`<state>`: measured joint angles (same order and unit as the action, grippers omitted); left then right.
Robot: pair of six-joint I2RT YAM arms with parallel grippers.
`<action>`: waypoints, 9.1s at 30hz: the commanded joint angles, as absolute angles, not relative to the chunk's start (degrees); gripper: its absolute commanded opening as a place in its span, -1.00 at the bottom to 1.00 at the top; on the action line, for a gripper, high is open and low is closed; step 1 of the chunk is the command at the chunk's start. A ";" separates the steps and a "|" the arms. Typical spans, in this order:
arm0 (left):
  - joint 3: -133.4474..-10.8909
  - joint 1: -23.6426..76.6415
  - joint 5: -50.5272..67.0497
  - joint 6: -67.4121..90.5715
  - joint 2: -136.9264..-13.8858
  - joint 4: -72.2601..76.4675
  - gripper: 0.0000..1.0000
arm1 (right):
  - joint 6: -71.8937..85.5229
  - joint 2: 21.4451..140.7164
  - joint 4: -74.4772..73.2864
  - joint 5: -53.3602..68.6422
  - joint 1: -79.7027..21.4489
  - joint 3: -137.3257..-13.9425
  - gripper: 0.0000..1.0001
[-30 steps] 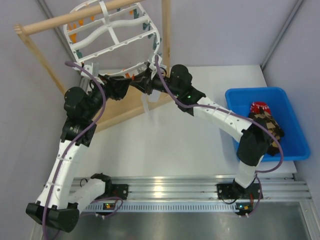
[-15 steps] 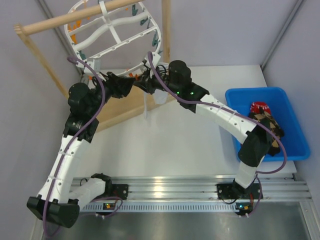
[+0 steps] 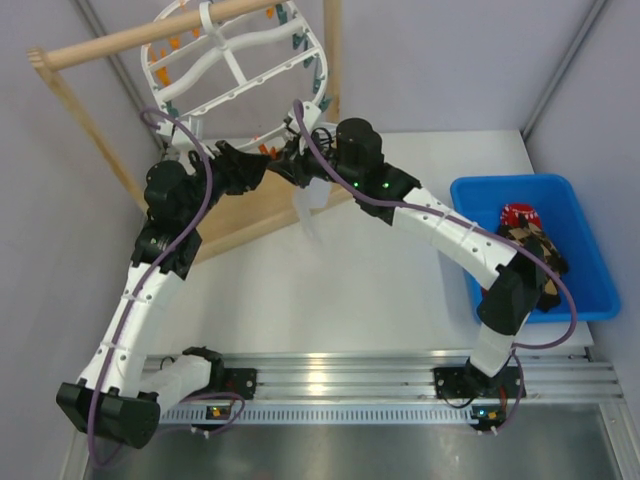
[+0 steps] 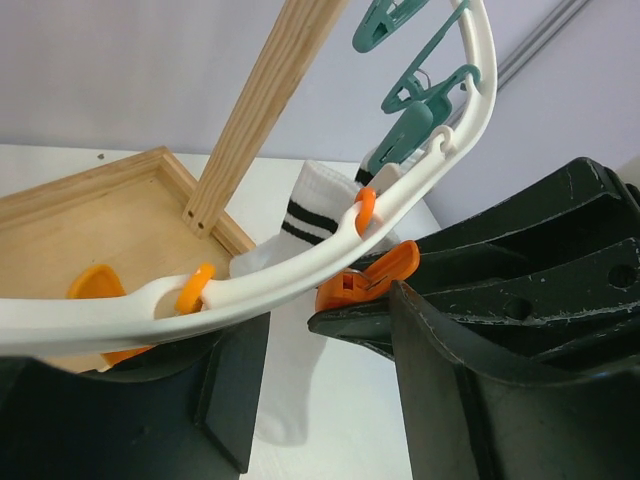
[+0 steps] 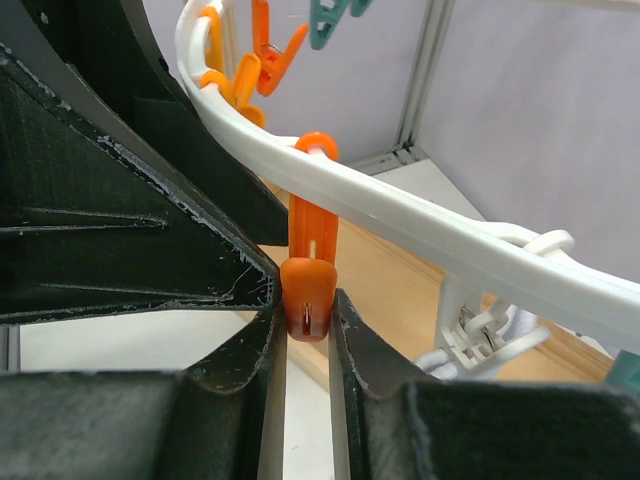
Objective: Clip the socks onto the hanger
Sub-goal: Open the clamp at the hanger, then pick up the sock from the bin.
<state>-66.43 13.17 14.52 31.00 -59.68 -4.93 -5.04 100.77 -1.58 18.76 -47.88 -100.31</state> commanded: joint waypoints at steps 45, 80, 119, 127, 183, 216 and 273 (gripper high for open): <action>-67.15 17.31 9.94 28.56 -61.44 9.67 -0.05 | -3.08 100.46 -9.05 24.52 -52.21 -107.49 -1.00; -67.68 15.47 9.49 43.15 -62.14 4.31 -1.00 | 5.63 97.20 14.24 24.87 -47.46 -93.95 -0.16; -65.30 15.29 10.90 40.53 -61.17 3.43 -1.00 | 0.53 98.88 13.10 23.82 -46.76 -97.82 -1.00; -64.69 15.29 13.01 31.30 -59.77 1.06 -0.45 | 0.62 98.53 9.41 25.57 -46.06 -99.14 -1.00; -68.38 14.94 9.67 35.94 -62.31 3.96 -1.00 | -2.63 95.89 4.66 30.67 -44.91 -95.54 -0.40; -64.51 14.94 12.83 34.98 -62.49 4.22 -1.00 | -51.67 87.70 -60.02 25.09 26.36 -84.81 0.17; -62.58 14.68 13.62 33.40 -63.11 2.20 -1.00 | -76.91 104.07 -61.34 22.14 23.11 -96.85 -1.00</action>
<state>-63.46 14.70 11.53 33.76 -63.26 4.32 -77.76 110.32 -57.34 16.86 22.50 -91.90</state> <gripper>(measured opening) 0.180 0.014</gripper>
